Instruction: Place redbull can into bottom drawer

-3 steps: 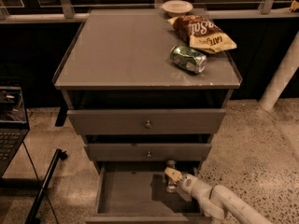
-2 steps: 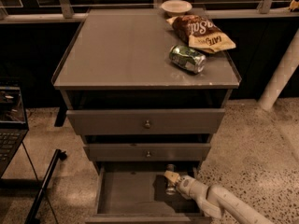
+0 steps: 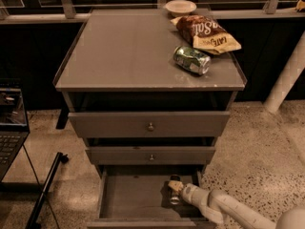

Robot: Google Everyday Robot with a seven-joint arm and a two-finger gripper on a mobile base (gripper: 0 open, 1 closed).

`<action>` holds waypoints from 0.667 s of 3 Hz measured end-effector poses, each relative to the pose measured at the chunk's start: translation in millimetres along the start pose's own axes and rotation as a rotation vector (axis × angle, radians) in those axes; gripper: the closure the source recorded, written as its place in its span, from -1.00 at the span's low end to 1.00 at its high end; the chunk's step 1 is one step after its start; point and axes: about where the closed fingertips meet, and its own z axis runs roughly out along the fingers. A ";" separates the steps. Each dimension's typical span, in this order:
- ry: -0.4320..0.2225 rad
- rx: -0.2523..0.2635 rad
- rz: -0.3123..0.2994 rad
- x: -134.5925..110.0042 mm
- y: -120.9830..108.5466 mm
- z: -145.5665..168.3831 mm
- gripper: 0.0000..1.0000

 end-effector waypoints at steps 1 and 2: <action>0.009 0.064 -0.002 5.9 -19.8 8.9 1.00; 0.008 0.069 -0.003 6.0 -20.9 9.4 0.64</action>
Offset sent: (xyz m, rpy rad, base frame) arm -0.0014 -0.0014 -0.0187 -0.0426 0.0330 -0.0064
